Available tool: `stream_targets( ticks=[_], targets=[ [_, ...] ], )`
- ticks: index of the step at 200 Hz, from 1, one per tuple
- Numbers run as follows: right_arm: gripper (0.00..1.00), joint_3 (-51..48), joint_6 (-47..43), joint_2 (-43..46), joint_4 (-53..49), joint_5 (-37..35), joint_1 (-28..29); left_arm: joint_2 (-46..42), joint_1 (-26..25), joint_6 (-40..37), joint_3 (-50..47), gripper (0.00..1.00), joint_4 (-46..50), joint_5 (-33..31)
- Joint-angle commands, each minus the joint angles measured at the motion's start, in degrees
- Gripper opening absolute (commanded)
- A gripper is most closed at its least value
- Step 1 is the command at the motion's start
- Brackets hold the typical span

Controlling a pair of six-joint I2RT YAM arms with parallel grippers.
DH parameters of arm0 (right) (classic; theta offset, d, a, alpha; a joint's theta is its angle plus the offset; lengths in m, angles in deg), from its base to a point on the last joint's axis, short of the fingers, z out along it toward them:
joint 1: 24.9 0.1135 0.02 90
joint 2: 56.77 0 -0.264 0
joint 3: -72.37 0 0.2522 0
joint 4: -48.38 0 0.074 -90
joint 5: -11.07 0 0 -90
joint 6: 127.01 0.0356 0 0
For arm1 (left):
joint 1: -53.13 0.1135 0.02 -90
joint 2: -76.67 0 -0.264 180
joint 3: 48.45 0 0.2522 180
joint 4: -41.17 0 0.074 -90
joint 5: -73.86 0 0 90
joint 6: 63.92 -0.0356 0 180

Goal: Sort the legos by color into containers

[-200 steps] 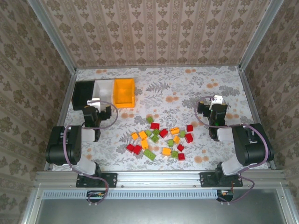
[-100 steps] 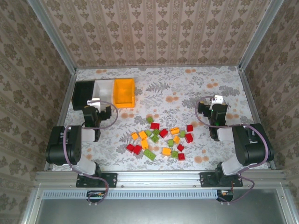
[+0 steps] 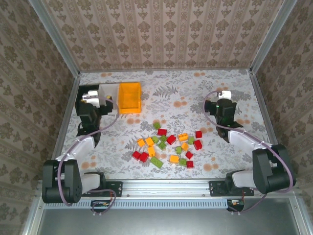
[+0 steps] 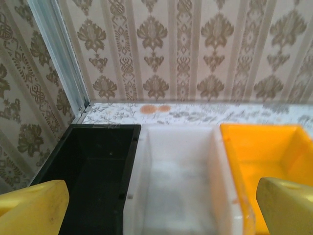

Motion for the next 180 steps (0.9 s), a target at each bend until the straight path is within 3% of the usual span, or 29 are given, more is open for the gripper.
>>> stream_targets(
  ticks=[1, 15, 28, 60, 74, 89, 102, 142, 180],
  targets=[
    [1.0, 5.6, 13.1, 0.7, -14.2, -0.5, -1.1, -0.9, 1.0, 14.7, 2.1, 1.0, 2.2, -0.4],
    [1.0, 9.4, 25.0, -0.8, -23.8, 1.6, -2.6, -1.8, 2.3, 23.7, 4.8, 1.0, 10.4, -0.9],
    [1.0, 10.1, 25.7, -2.4, -23.5, 5.6, -3.2, -1.0, 4.1, 29.9, 8.6, 1.0, 18.4, 1.6],
    [1.0, 13.2, 22.7, -3.8, -27.5, 13.8, -2.9, 3.9, 4.8, 30.8, 11.0, 1.0, 14.4, 16.8],
    [1.0, 13.9, 21.5, -3.8, -28.7, 16.3, -2.3, 6.8, 4.0, 29.3, 15.2, 1.0, 18.9, 19.6],
    [1.0, 13.8, 21.0, -3.8, -29.1, 16.7, -1.3, 11.0, 1.0, 23.4, 22.3, 1.0, 28.7, 17.5],
    [1.0, 14.2, 21.0, -3.8, -30.3, 16.1, -0.5, 15.0, -2.3, 19.2, 27.6, 0.99, 35.5, 11.4],
    [1.0, 14.1, 21.7, -3.0, -32.2, 15.8, 0.4, 27.1, -6.7, 13.5, 40.1, 0.79, 47.1, -0.5],
    [1.0, 14.0, 21.7, -1.3, -33.5, 15.6, 0.9, 36.3, -9.1, 11.2, 47.8, 0.7, 52.5, -7.7]
  ],
)
